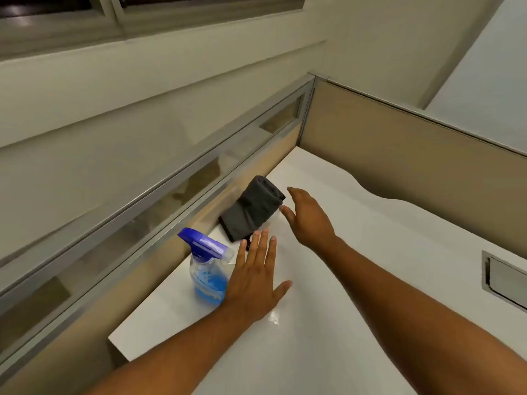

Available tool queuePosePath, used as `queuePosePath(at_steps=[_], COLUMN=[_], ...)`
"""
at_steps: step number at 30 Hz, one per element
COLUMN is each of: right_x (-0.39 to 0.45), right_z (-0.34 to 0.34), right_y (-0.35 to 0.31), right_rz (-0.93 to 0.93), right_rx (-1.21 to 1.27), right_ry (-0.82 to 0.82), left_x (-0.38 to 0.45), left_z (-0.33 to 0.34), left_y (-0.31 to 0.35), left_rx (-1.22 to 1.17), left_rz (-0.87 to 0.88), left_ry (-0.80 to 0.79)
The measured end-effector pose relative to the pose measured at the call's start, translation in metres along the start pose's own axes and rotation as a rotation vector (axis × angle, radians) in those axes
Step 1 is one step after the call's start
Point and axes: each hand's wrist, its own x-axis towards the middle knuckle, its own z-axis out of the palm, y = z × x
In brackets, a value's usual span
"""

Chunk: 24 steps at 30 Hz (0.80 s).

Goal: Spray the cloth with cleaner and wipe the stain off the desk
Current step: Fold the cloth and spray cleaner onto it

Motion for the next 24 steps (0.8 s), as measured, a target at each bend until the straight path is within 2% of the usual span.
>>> queuePosePath(at_steps=[6, 14, 20, 24], right_x=[0.037, 0.050, 0.042, 0.013], right_z=[0.019, 0.018, -0.045, -0.111], right_y=[-0.005, -0.010, -0.024, -0.013], right_rz=[0.121, 0.090, 0.040, 0.011], right_rx=[0.337, 0.563, 0.802, 1.012], right_ry=[-0.138, 0.026, 0.043, 0.043], left_x=[0.003, 0.004, 0.003, -0.005], left_z=[0.013, 0.005, -0.012, -0.027], left_y=[0.006, 0.011, 0.012, 0.017], left_rx=[0.000, 0.020, 0.024, -0.056], left_rz=[0.000, -0.007, -0.016, -0.017], left_ry=[0.017, -0.037, -0.149, -0.099])
